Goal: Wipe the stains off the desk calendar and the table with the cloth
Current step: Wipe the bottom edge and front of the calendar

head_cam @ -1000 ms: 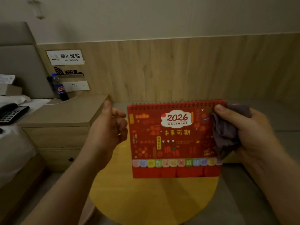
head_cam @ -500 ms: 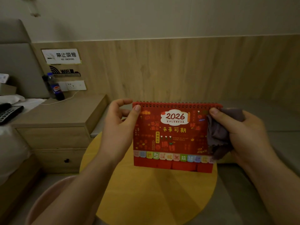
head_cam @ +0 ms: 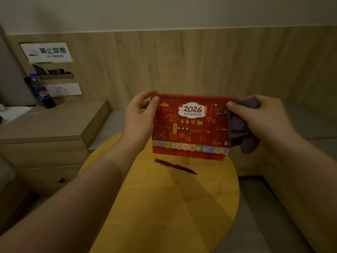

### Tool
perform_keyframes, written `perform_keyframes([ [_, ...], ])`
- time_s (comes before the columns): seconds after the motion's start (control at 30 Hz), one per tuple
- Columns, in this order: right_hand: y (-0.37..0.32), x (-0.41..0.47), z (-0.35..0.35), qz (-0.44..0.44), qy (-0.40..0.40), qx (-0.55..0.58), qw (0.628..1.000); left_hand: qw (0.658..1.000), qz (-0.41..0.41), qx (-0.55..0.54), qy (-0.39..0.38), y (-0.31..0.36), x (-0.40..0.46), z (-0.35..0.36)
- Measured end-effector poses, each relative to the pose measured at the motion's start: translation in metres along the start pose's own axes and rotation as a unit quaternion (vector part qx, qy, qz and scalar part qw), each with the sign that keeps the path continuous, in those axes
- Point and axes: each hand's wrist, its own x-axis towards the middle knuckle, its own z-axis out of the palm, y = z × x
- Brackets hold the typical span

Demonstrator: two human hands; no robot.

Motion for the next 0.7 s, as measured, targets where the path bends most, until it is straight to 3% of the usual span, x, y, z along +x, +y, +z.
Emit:
perform_keyframes([
  [0.23, 0.044, 0.055, 0.018, 0.019, 0.023, -0.02, 0.999, 0.999, -0.031, 0.004, -0.014, -0.044, 0.053, 0.043],
  [0.7, 0.148, 0.102, 0.067, 0.097, -0.014, -0.017, 0.995, 0.995, -0.076, 0.041, -0.044, -0.146, 0.092, 0.066],
])
